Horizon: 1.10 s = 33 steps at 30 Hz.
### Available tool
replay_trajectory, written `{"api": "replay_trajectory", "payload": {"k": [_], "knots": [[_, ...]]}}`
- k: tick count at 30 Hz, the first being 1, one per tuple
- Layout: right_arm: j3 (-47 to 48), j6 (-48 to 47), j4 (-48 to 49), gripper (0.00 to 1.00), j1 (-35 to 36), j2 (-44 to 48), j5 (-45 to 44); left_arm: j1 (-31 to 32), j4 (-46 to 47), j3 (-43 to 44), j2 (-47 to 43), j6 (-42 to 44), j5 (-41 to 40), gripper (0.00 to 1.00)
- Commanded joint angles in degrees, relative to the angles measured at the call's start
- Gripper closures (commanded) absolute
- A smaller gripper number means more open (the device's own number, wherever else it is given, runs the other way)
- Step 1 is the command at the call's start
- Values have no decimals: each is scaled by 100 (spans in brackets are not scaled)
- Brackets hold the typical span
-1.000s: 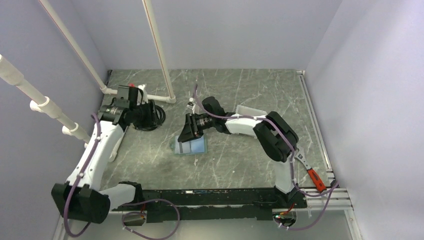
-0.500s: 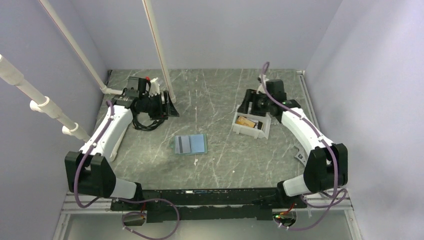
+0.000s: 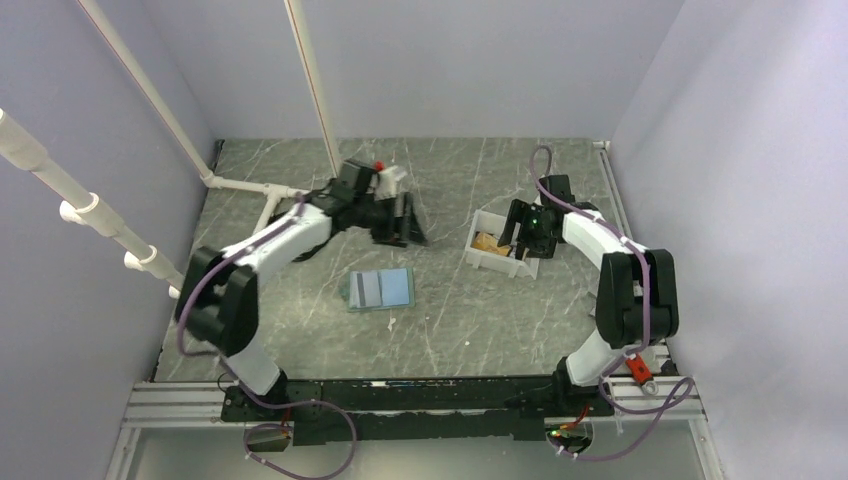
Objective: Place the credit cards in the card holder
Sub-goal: Pick up the credit card from the storage box.
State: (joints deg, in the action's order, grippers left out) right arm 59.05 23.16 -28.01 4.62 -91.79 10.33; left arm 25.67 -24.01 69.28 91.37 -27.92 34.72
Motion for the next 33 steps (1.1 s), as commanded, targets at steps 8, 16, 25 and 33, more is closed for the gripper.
{"api": "replay_trajectory", "payload": {"k": [8,16,25,33], "knots": [[-121,162,512,20,25,66,61,910,1631,2188,2719,-414,-619,31],[-193,138,542,21,143,127,93,1125,2074,2901,3612,-536,-338,49],[-180,127,500,21,153,259,70,1199,2348,2575,3521,-851,-594,40],[-268,131,494,21,162,328,11,1136,2081,2732,3154,-1328,-787,32]]}}
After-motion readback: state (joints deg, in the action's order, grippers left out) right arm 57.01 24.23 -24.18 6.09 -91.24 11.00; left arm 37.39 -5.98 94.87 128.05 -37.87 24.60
